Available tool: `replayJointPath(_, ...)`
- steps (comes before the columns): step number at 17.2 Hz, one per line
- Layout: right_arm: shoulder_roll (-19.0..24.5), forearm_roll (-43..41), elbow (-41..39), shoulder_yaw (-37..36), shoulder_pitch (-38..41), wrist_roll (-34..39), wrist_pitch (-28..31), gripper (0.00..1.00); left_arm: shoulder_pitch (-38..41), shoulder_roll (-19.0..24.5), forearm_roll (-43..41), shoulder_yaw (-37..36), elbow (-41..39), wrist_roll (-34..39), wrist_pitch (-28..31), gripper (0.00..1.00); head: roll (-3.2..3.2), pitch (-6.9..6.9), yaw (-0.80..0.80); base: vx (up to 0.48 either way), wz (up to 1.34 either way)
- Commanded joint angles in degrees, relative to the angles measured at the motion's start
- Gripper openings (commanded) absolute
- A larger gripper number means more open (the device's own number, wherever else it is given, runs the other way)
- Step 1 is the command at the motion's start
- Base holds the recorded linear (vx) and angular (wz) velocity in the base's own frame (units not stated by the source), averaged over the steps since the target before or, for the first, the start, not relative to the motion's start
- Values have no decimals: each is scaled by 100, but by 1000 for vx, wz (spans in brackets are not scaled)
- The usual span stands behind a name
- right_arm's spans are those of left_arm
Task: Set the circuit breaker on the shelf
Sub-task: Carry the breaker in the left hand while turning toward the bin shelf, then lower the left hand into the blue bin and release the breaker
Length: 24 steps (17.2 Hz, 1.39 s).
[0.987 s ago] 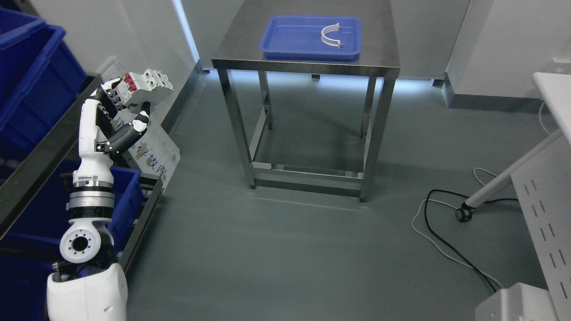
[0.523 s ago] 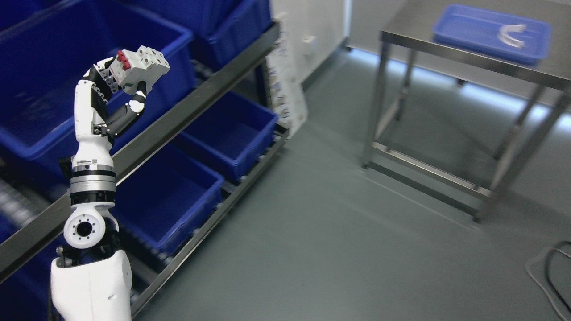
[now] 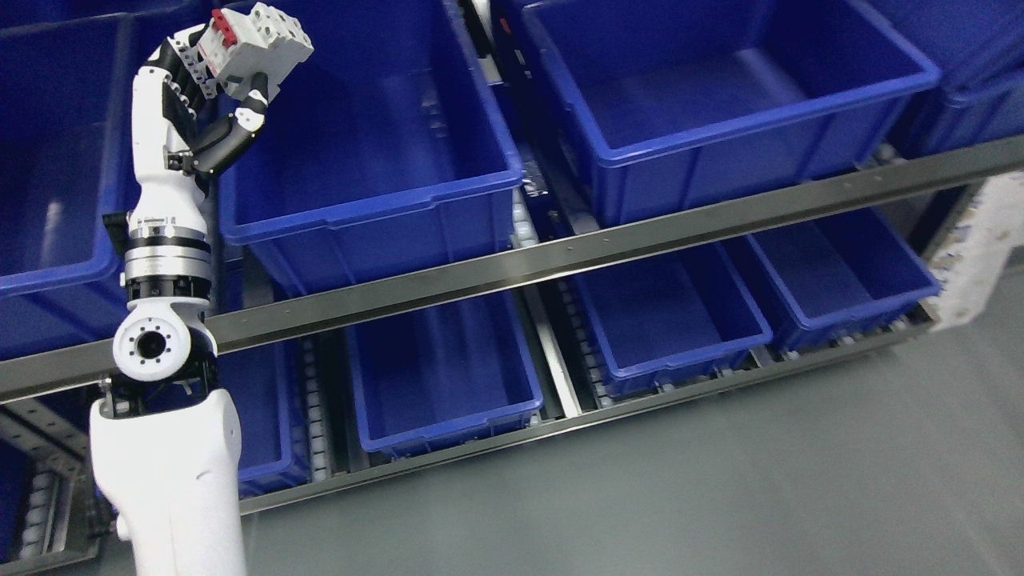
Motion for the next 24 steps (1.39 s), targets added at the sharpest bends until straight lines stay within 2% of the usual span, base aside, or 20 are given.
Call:
replayJointPath(1, -100, 0, 1, 114, 2, 0, -527, 100, -612, 96, -140, -227, 706, -1, 138, 12, 0, 0, 0, 107, 631)
replayJointPath(3, -100, 0, 1, 114, 2, -1, -527, 100, -805, 96, -193, -245, 1005, -19, 147, 12, 0, 0, 0, 126, 539)
replayJointPath(6, -100, 0, 1, 114, 2, 8, -527, 100, -973, 96, -929, -280, 1769, -27, 138, 13, 0, 0, 0, 148, 319)
replayJointPath(8, -100, 0, 1, 114, 2, 8, -527, 100, -1060, 96, -1037, -315, 2225, -19, 147, 13, 0, 0, 0, 186, 71)
replayJointPath(13, -100, 0, 1, 114, 2, -1, -535, 100, -2237, 96, -1046, -385, 4421, 253, -37, 14, 0, -1, 0, 205, -58)
replayJointPath(16, -100, 0, 1, 114, 2, 8, -527, 100, -2651, 96, -1046, -815, 5626, 280, -117, 14, 0, -1, 0, 176, -114)
replayJointPath(21, -100, 0, 1, 114, 2, 8, -527, 100, -2853, 96, -1099, -1238, 6946, 762, -82, 13, 0, -1, 0, 113, -126)
replayJointPath(24, -100, 0, 1, 114, 2, 0, -527, 100, -2924, 119, -1116, -1483, 7106, 851, 85, 13, 0, -1, 0, 38, -75)
